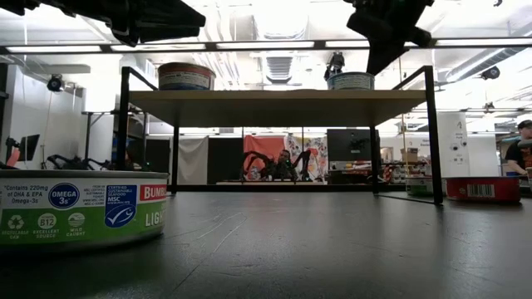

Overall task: Stack canned seafood by type on shelf
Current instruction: Stack the light green tuna can on the light green tuna can

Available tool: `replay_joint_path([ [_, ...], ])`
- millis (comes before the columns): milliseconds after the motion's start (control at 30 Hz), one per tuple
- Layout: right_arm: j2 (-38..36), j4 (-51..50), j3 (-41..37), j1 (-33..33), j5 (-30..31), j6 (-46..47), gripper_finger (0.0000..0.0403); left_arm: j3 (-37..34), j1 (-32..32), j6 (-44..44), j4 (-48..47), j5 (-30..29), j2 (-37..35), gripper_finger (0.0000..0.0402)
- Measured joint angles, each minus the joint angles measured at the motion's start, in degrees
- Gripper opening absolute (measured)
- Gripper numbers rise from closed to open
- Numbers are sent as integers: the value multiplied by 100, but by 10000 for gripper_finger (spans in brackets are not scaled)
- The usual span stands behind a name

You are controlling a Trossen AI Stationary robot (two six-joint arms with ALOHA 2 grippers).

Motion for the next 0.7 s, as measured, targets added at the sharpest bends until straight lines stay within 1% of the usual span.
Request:
replay_joint_path([
  [100,-17,368,40,-23,-157,-131,9,0,0,0,-2,0,2,190],
  [233,58,1180,24,-61,-934,-375,9,0,1,-19,0,2,0,190],
  [300,155,1367,11,-55,-1197,-450,9,0,1,-20,-3,2,1,190],
  [467,377,1371,31,-54,-1266,-460,9,0,0,-91,-47,5,1,190],
  [700,396,1357,35,-54,-1291,-479,9,0,0,-125,-90,7,2,190],
])
